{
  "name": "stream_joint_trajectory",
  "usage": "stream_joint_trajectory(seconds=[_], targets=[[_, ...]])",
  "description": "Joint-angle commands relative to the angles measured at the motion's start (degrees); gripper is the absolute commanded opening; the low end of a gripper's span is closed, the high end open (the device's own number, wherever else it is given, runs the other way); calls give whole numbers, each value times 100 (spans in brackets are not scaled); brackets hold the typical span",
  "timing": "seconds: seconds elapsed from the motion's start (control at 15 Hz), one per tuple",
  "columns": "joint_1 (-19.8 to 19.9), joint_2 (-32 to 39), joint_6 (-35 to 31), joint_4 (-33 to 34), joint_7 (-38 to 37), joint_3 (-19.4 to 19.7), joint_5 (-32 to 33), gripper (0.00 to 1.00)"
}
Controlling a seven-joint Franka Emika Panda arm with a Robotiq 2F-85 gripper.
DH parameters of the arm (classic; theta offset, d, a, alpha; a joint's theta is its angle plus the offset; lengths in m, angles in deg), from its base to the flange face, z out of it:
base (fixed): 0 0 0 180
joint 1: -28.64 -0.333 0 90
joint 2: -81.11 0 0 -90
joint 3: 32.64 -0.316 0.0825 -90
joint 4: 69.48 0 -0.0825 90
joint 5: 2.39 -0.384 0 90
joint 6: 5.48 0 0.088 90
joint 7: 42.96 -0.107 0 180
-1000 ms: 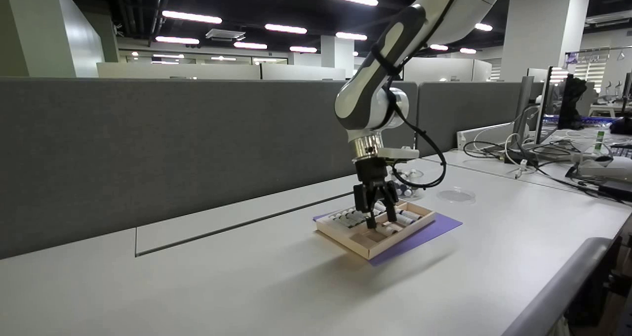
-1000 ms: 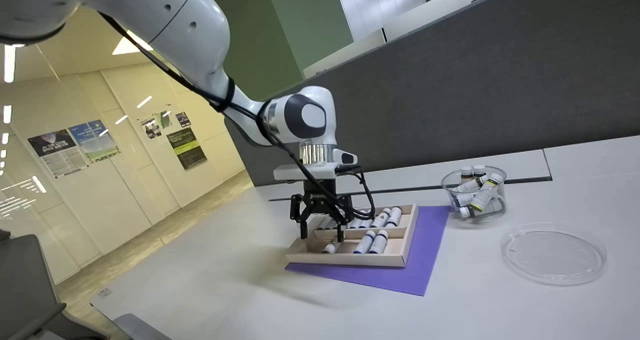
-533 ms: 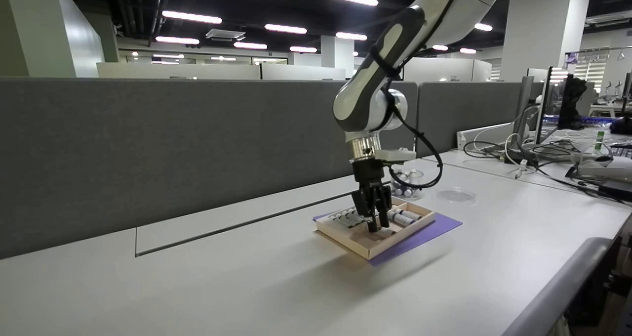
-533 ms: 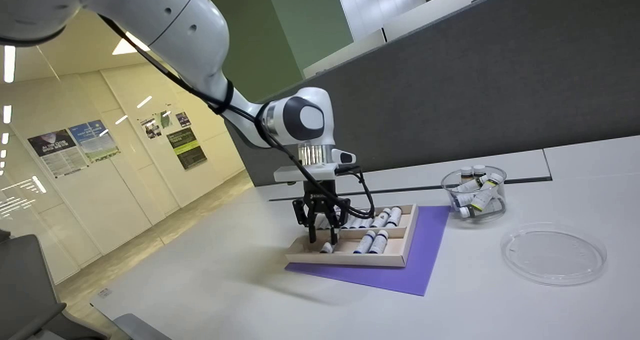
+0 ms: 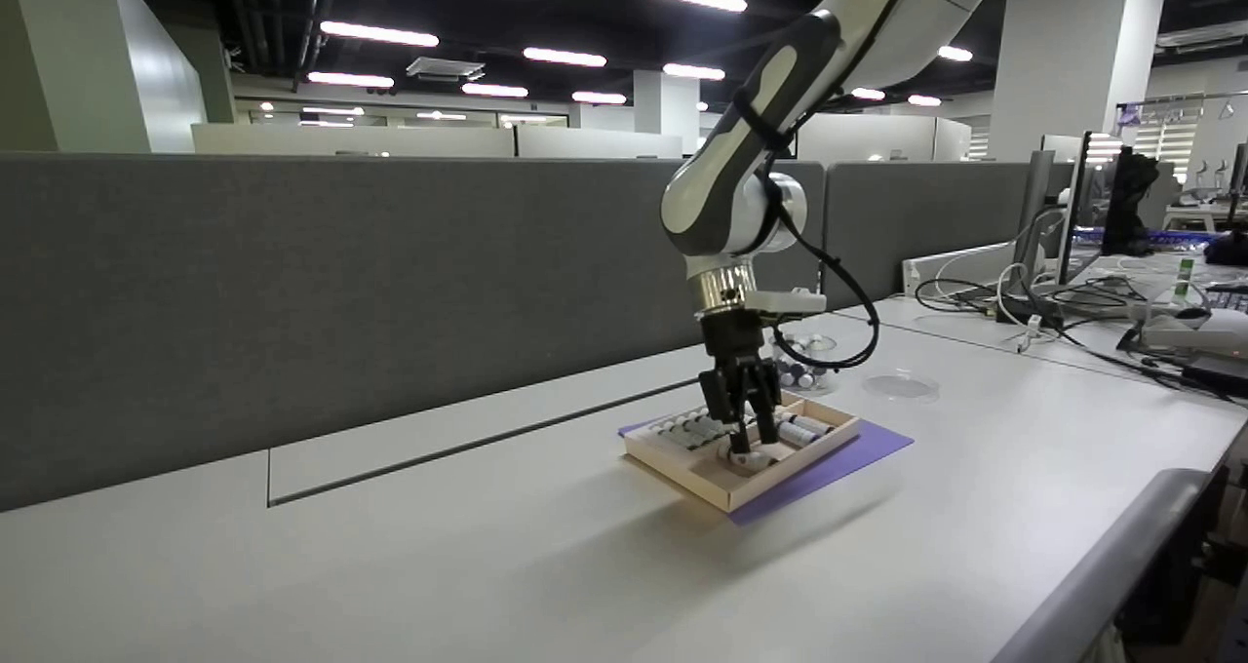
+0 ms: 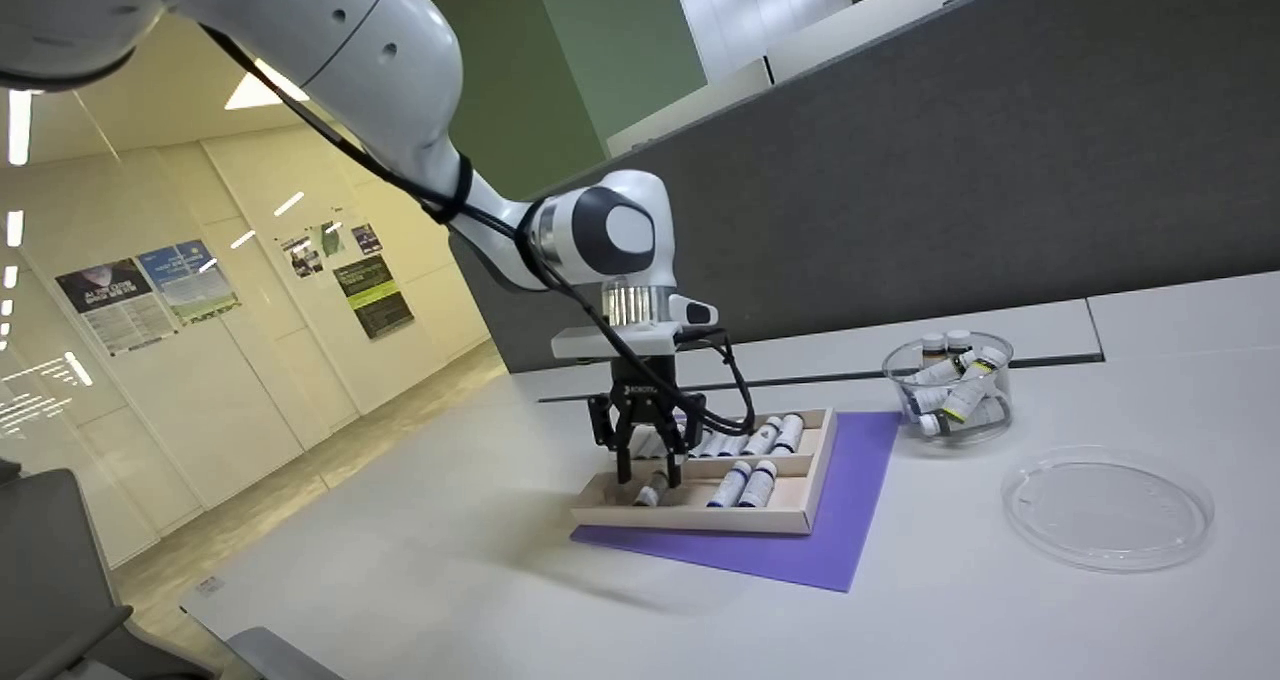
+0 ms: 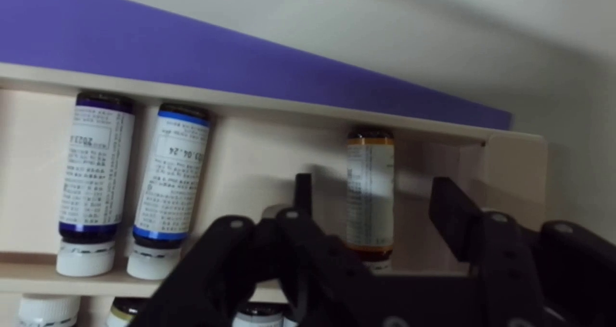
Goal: Pick up the three small bottles from the bottom compartment of the wooden tray and put them on the table.
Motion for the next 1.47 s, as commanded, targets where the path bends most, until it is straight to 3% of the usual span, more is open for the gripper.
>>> stream_joint_trajectory(seconds=[0.0, 0.07, 0.2, 0.27, 0.4, 0.67, 0.87, 0.93, 1.07, 1.4], targets=[[209, 114, 708, 463, -175, -34, -145, 42], [231, 114, 797, 508, -172, -21, -155, 42], [245, 125, 877, 549, -172, -23, -174, 27], [230, 125, 863, 543, -213, -18, -170, 70], [199, 140, 848, 517, -175, -47, -151, 65], [82, 232, 773, 465, -178, -69, -89, 94], [-4, 348, 761, 467, -172, -62, -14, 100], [-22, 381, 750, 469, -179, -60, -6, 72], [-38, 412, 736, 474, -174, -73, -24, 72], [-32, 419, 748, 500, -168, -66, -28, 33]])
